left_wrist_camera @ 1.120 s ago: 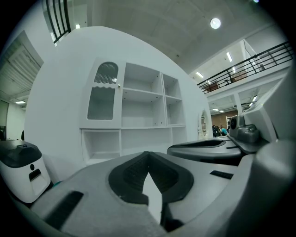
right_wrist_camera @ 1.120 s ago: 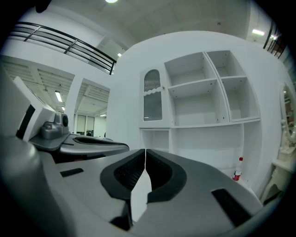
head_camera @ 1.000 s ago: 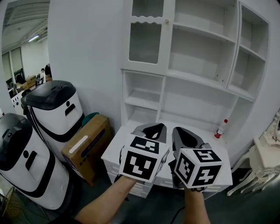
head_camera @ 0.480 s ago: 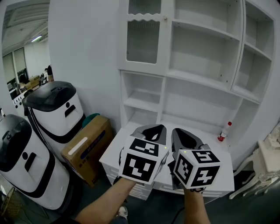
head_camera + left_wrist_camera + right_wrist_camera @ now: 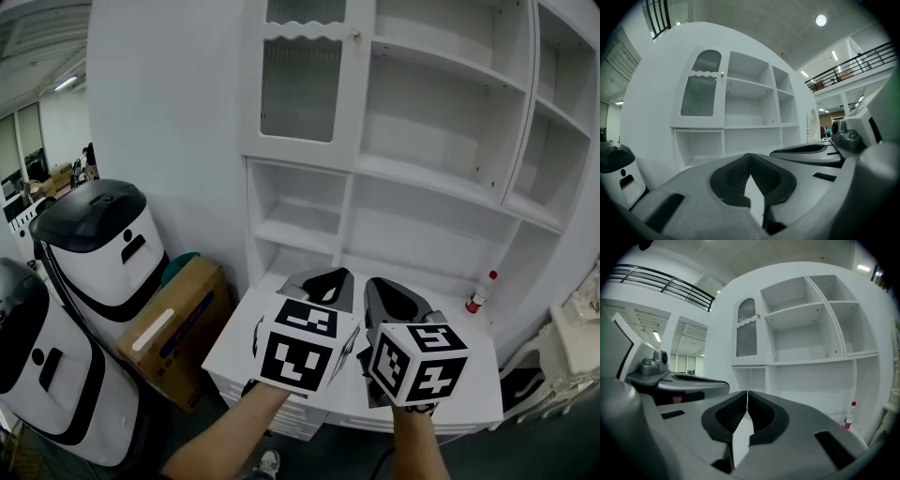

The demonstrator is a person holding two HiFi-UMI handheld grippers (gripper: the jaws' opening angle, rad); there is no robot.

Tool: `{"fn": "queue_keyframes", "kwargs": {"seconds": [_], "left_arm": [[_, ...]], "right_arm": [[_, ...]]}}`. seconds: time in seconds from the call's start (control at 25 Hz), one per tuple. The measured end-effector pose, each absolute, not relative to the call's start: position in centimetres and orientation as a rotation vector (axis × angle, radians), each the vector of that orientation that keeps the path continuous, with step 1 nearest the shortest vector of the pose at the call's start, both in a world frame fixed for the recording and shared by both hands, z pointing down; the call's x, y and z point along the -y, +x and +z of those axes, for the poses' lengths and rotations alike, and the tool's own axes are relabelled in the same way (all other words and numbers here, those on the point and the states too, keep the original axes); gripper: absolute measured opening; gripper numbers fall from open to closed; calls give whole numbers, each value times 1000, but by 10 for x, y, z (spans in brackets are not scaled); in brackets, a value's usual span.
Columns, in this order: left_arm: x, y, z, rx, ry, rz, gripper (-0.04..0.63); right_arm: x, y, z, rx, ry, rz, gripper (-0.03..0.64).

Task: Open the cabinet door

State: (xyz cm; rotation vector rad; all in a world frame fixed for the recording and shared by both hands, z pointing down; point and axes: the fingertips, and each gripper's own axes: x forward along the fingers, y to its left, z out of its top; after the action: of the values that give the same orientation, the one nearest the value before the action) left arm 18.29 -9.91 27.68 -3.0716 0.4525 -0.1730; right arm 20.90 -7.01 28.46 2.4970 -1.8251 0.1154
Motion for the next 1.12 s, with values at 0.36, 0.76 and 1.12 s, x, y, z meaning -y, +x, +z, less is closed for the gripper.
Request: {"fn": "queue_keyframes", "kwargs": {"seconds": [0.36, 0.76, 1.12], "left_arm": [[165, 216, 273, -393, -3094, -169, 6], [232, 237, 259, -320, -3102, -121, 6], [256, 244, 228, -233, -3075, -2, 6]], "right_arm": [[137, 241, 281, 1782, 2525, 127, 21], [205, 260, 267, 1734, 2556, 106, 21], [234, 262, 239, 1742, 2562, -3, 21]]}}
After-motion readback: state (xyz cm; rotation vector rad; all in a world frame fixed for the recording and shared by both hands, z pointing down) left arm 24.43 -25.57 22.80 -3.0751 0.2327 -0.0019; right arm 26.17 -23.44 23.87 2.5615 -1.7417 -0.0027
